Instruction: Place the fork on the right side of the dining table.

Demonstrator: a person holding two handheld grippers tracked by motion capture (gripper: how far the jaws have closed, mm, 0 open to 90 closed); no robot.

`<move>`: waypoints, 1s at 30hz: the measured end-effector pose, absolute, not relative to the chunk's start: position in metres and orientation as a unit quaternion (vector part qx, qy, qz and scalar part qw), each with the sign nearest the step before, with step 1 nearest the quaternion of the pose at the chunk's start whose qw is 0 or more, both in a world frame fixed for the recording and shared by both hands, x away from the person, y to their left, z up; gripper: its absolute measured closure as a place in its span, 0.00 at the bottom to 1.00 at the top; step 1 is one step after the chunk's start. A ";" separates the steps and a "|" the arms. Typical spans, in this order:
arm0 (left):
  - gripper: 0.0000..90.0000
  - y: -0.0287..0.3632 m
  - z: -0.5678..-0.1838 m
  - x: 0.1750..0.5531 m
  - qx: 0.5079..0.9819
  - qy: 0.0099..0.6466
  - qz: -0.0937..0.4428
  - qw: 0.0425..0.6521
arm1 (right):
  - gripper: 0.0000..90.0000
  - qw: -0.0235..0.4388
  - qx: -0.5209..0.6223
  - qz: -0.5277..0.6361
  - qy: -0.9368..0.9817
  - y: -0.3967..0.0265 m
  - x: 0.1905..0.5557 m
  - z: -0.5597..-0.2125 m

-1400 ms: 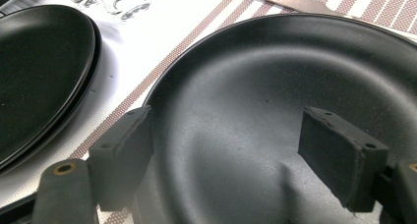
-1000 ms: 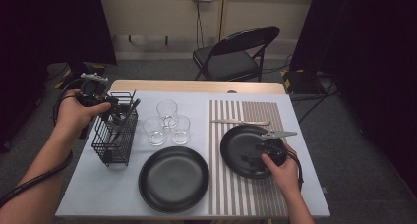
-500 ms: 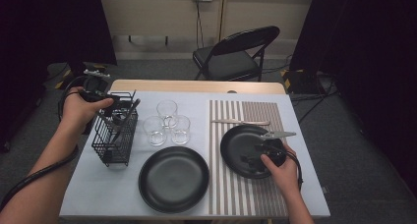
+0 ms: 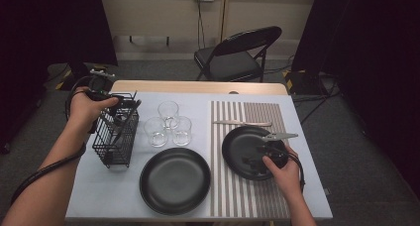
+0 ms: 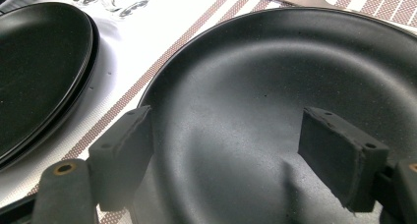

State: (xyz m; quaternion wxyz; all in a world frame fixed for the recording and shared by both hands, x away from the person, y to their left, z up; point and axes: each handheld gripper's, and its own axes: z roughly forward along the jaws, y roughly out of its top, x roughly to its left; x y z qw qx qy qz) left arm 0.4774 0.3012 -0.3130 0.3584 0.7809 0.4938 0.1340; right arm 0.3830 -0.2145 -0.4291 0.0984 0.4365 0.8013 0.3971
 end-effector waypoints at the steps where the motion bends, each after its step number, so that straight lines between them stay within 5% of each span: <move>1: 0.46 0.301 -0.313 0.478 0.781 0.493 0.131 0.359 | 0.23 0.099 0.437 0.396 0.801 -0.215 0.383 -0.429; 30: 0.48 0.297 -0.324 0.498 0.774 0.504 0.140 0.357 | 0.23 0.095 0.439 0.396 0.801 -0.218 0.383 -0.431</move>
